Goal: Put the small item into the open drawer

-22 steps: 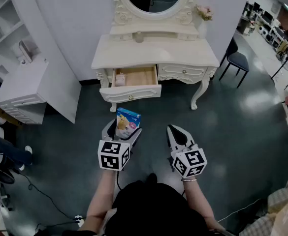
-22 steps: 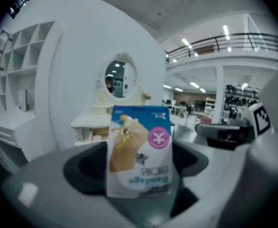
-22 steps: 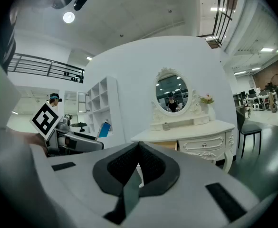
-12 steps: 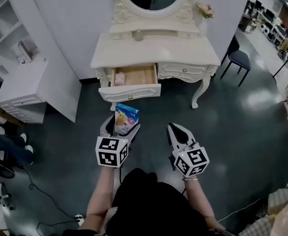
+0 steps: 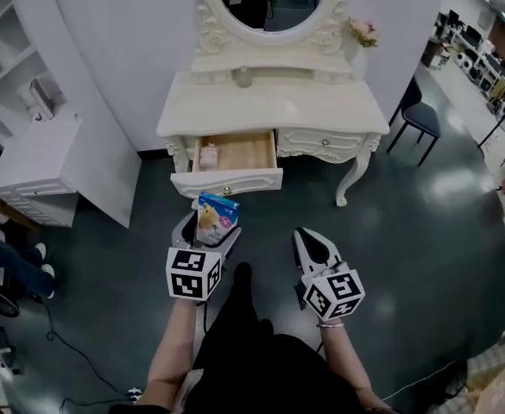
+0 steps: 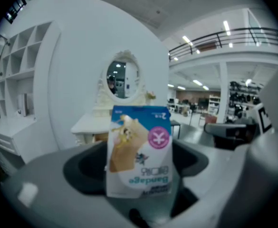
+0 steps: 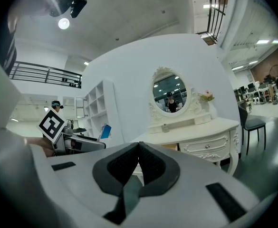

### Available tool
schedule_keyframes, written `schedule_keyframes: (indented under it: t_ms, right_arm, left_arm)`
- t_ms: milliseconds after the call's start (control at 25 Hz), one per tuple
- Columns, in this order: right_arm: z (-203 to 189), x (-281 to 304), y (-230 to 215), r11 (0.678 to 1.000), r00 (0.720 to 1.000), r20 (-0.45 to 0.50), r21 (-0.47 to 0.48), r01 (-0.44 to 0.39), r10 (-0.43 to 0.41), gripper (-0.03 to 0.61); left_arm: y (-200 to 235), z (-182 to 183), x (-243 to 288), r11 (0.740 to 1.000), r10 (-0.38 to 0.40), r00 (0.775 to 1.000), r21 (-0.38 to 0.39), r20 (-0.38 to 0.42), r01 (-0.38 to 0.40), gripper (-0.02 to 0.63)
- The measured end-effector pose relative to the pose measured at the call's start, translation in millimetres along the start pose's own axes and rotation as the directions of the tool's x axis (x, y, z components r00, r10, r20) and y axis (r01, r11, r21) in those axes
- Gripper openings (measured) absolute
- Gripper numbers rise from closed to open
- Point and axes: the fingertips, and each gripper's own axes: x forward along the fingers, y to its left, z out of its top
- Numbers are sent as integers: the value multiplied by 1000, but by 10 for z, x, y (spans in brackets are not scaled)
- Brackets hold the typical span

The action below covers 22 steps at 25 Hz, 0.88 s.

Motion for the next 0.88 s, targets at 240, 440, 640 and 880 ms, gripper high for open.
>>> schedule_keyframes:
  t_ms: [240,440,640,880]
  right_arm:
    - [134,569,-236,1000,1000,7,-1,19,-19,5]
    - [287,1135,-479,999,999,9,2,46,-46,5]
    - [427,1661,-656,997,997,19,11,80,-80,5]
    - [575,2145,-794,992,992,18,-2,124,-124,5]
  left_arm:
    - [376,212,551,1000,-21,1000,17,-2,21,428]
    - [738,459,1070,999,-43,999,26,1,43,428]
    - [1059,679,1518,996,-72,997,53,-4,72,428]
    - [1408,929,1928,991,-114,993,67,0,114,428]
